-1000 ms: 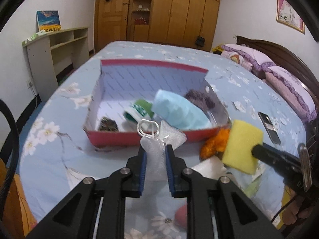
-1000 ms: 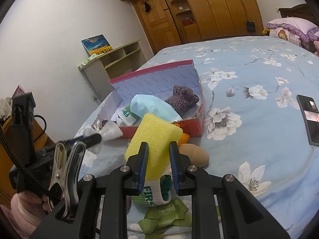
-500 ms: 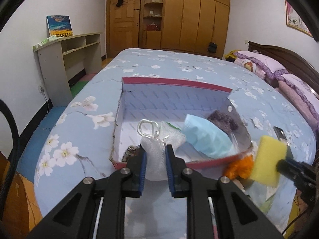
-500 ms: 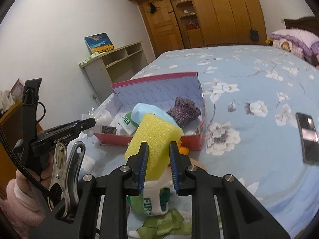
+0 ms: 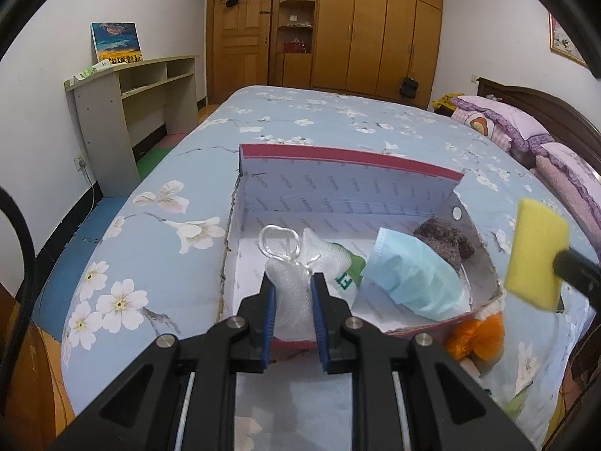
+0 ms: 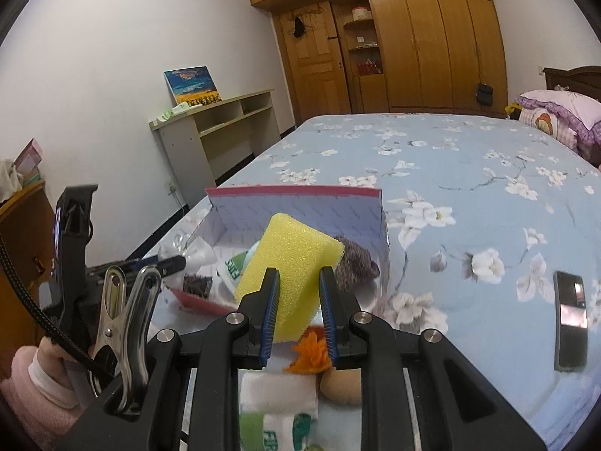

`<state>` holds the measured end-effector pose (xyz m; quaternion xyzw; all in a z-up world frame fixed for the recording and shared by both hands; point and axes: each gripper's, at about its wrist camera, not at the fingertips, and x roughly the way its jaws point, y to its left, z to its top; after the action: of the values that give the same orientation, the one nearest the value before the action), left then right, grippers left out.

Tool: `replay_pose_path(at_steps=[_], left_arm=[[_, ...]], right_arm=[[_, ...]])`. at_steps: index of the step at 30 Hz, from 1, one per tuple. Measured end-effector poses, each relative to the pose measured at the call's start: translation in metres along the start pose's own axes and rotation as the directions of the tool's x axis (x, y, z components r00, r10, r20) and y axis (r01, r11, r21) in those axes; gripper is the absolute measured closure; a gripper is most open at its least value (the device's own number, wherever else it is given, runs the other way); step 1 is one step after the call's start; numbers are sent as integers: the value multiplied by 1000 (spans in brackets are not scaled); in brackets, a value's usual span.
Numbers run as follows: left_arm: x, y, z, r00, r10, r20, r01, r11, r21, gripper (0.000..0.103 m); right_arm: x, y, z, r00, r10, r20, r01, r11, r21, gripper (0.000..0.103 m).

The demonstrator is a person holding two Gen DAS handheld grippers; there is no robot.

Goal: Organize soft objects
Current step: 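Carry the yellow sponge and white mesh bag over the pink box with both grippers, then open both grippers to drop the sponge and mesh bag into the box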

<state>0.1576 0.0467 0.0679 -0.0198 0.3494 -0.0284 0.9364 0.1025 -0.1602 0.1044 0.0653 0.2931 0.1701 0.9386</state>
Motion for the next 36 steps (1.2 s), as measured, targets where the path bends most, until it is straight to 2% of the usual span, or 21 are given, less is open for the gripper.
replay_pose_path(at_steps=[14, 22, 36], left_arm=[[29, 9, -3, 999, 6, -42, -7, 1000, -12, 84], [38, 11, -11, 998, 39, -42, -39, 999, -7, 84], [40, 12, -11, 998, 37, -48, -37, 999, -10, 84]], right_arm=[[52, 0, 24, 1000, 6, -28, -6, 1000, 1, 81], [86, -2, 34, 999, -1, -49, 1, 1000, -9, 81], [144, -18, 22, 991, 4, -137, -4, 1000, 4, 81]])
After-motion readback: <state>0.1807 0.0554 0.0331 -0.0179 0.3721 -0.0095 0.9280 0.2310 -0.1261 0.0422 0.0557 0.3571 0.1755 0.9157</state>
